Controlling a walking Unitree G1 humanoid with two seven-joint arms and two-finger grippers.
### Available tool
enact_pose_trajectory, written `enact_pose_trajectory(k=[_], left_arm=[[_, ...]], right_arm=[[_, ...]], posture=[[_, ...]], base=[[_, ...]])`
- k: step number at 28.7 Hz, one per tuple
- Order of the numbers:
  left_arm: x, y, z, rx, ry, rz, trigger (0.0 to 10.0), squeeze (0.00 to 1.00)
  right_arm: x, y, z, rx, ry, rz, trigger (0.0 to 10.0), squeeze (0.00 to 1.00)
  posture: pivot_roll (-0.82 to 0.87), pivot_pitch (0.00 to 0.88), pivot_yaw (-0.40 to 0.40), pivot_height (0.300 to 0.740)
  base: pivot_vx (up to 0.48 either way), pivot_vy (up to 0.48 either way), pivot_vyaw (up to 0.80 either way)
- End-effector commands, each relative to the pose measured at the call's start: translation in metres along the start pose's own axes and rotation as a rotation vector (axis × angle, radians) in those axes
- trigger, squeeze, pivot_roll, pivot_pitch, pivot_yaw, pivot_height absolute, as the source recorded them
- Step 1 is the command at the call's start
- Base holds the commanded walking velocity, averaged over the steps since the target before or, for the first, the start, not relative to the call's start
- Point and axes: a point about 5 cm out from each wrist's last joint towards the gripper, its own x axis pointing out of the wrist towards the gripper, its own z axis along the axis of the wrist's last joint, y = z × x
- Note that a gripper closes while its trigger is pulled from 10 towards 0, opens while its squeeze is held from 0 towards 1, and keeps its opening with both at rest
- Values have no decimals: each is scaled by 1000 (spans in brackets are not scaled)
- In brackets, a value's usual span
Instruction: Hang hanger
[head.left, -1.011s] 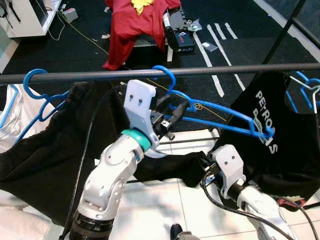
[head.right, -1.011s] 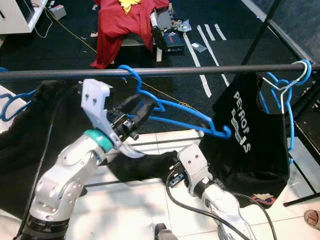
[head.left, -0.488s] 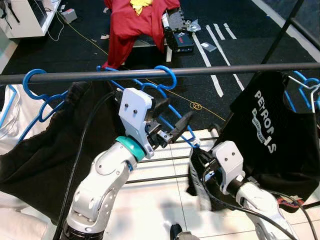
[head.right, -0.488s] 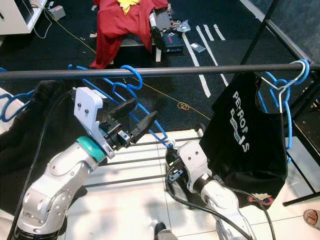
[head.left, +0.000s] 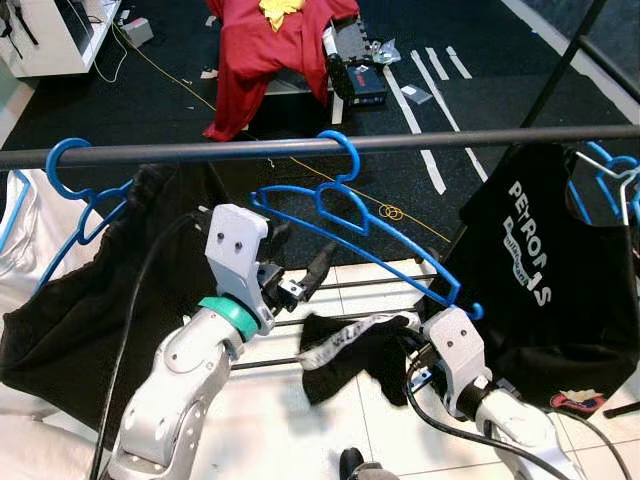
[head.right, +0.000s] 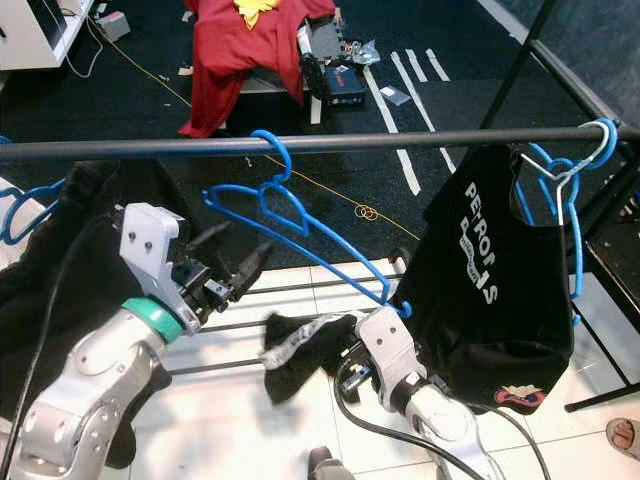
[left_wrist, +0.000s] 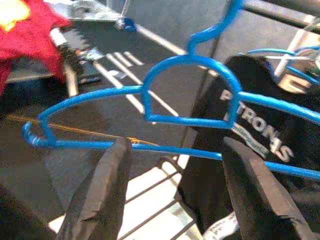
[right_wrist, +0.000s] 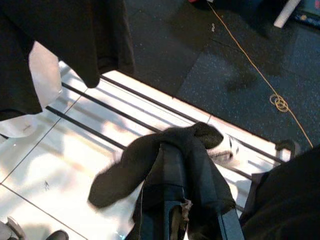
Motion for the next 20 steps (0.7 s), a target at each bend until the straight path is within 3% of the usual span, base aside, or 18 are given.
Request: enact_pose_trajectory(k=[1,5,6,9,10,13,17,19,20], left_arm=[[-1,3,2,2,8,55,10000,0],[-4,22,-14,124,60,214,10000,0],[-10,28,-27,165,94,256,10000,0],[-18,34,-42,210,131,297,10000,0],[-26,36,-55,245,169,304,10000,0],[-30,36,-63,265,194,303,10000,0],[-66,32,-104,343,329,280,10000,0],[-66,32,-104,343,329,280,10000,0],[-74,33,-112,348,364,290,10000,0]], right_arm=[[-5,6,-14,30,40,-8,0,0],[-10,24,-23,47,53,19,0,0],[-9,27,-23,59,44,3,0,0],[-8,30,-24,76,34,-18,0,0],[-6,30,-25,84,30,-48,0,0],[-5,30,-25,88,29,-67,0,0],[-2,27,-27,80,15,-191,0,0],[-2,27,-27,80,15,-191,0,0],[-1,25,-27,62,7,-212,0,0]], posture=[[-146,182,51,740],[-152,181,56,740],[-153,180,57,740],[-153,180,57,740],[-155,172,58,740],[-155,172,58,740],[-144,153,38,740],[-144,153,38,740],[-139,150,33,740]], base=[[0,0,0],[0,0,0],[0,0,0],[0,0,0],[0,0,0],[0,0,0],[0,0,0],[0,0,0],[0,0,0]])
